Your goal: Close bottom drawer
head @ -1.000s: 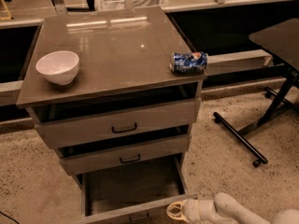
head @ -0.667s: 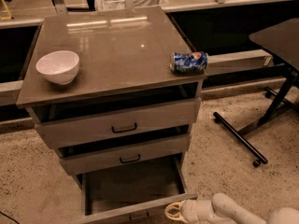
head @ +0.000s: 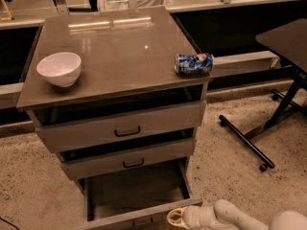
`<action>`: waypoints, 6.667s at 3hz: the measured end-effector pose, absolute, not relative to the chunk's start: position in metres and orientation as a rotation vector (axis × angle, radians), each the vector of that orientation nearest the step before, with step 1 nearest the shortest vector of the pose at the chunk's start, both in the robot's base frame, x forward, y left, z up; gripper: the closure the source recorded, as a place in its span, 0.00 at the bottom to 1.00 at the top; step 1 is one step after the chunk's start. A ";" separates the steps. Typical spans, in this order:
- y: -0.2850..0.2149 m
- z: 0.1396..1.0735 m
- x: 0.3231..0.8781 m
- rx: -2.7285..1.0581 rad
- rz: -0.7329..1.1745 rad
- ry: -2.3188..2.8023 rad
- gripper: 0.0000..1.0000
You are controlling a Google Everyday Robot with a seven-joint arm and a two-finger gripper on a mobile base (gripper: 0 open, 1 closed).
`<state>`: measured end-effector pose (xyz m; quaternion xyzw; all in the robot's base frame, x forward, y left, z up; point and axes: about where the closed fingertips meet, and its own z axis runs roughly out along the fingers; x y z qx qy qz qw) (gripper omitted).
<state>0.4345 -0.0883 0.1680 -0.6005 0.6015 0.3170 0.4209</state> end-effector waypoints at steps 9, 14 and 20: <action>-0.082 0.168 0.426 -1.497 0.911 1.481 0.73; -0.067 0.125 0.526 -1.412 0.792 1.504 0.27; -0.042 0.118 0.543 -1.474 0.796 1.495 0.81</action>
Offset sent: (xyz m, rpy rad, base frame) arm 0.0029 0.0029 -0.0121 0.0490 0.1055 -0.0226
